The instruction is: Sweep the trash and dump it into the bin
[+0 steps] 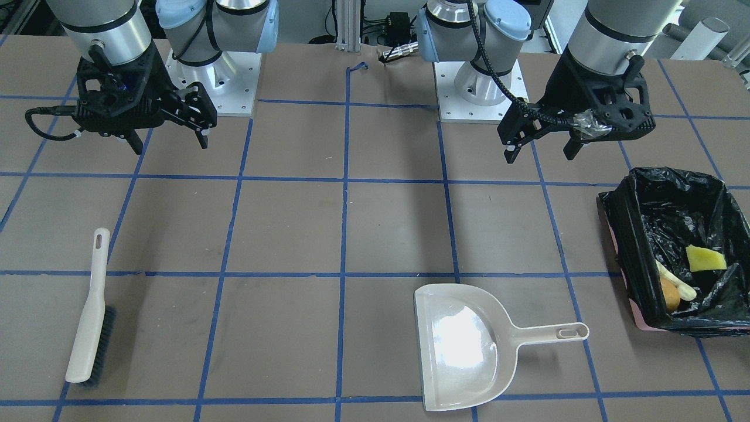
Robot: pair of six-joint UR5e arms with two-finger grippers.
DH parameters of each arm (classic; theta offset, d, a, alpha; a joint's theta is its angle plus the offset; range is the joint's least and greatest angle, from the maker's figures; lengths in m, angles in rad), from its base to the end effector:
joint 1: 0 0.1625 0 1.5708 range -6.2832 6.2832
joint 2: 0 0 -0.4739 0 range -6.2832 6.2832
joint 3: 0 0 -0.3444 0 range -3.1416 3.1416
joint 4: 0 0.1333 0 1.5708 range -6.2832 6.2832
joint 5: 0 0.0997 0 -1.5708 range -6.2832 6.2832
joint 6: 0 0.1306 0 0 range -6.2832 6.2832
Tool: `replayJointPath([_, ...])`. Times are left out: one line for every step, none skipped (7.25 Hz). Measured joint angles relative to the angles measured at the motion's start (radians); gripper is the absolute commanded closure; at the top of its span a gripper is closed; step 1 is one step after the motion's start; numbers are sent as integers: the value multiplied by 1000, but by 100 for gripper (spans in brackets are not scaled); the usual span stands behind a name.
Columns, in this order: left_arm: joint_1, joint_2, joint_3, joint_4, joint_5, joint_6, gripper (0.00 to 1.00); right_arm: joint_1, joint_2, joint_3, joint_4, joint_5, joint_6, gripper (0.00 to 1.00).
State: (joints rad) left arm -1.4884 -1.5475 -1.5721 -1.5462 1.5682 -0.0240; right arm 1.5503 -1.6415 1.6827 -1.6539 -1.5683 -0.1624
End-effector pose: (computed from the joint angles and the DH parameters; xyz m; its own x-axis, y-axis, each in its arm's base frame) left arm -0.0971 -0.4485 0.5180 -0.9944 -0.1061 0.0037 -0.1061 0.9933 -0.0465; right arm 0.1251 -0.4184 0.4947 -0.9899 -0.1414 0.0043 -0.1414 0.9891 -0.0417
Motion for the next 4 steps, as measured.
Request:
replayJointPath([-14,0,-1,1,15,-3,0,0,0,0,3,-1,0,0])
replayJointPath([-30,0,-1,2,28,-4,0,0,-1,0,2,-3,0,0])
replayJointPath([-38,2,-2,3,34,0,0,0,-1,0,-2,-1,-1,0])
replayJointPath([-41,-1,1,4,35,4,0,0,-1,0,-6,1,-1,0])
